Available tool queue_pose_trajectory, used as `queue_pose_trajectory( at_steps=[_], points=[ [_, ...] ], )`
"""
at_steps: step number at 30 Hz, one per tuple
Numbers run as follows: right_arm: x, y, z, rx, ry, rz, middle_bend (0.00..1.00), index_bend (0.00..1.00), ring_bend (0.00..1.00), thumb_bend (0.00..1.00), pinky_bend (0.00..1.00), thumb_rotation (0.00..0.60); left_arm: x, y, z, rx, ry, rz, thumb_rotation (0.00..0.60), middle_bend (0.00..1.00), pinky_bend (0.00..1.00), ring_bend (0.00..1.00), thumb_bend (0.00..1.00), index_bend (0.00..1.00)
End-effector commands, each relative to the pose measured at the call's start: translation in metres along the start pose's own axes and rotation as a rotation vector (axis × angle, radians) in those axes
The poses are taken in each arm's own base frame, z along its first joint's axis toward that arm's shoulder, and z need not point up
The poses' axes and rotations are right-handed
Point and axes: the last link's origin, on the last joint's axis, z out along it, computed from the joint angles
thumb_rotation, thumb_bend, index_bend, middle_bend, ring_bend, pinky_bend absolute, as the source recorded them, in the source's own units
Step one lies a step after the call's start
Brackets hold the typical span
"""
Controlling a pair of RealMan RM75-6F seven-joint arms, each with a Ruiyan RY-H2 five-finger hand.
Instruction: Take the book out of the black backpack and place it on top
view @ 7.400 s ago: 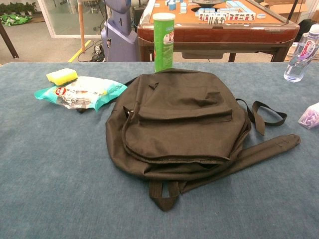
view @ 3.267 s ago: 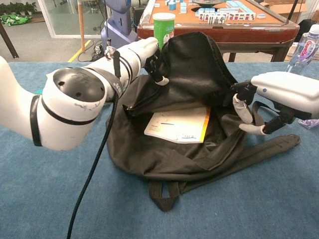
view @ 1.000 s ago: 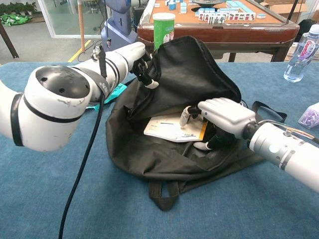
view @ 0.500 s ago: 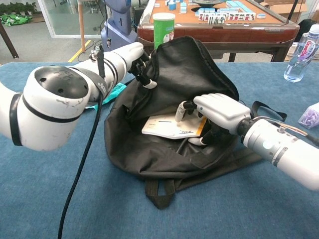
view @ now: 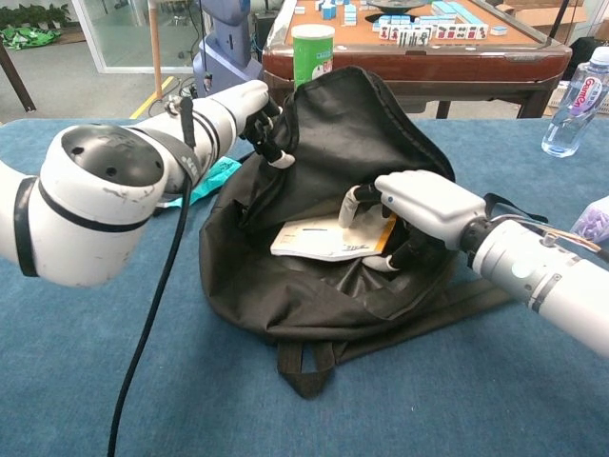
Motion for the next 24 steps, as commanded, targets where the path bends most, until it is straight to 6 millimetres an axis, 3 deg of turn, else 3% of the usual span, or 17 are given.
queue_pose_trajectory(
  at_steps=[1, 15, 24],
  points=[
    [0.001, 0.001, -0.004, 0.001, -0.004, -0.008, 0.34, 0.38, 0.25, 0.23, 0.34, 0.6, 0.0, 0.0, 0.0, 0.0, -0.001, 0.0, 0.6, 0.54, 0.2, 0.41, 0.33, 0.69],
    [-0.001, 0.001, 0.004, -0.025, -0.009, 0.001, 0.36, 0.42, 0.26, 0.29, 0.34, 0.6, -0.002, -0.001, 0.0, 0.004, 0.0, 0.003, 0.6, 0.54, 0.2, 0.41, 0.33, 0.69],
    [-0.006, 0.0, 0.009, -0.033, -0.007, -0.025, 0.44, 0.56, 0.31, 0.42, 0.37, 0.6, 0.001, -0.008, 0.003, 0.021, 0.008, 0.003, 0.6, 0.54, 0.2, 0.41, 0.33, 0.69]
  ],
)
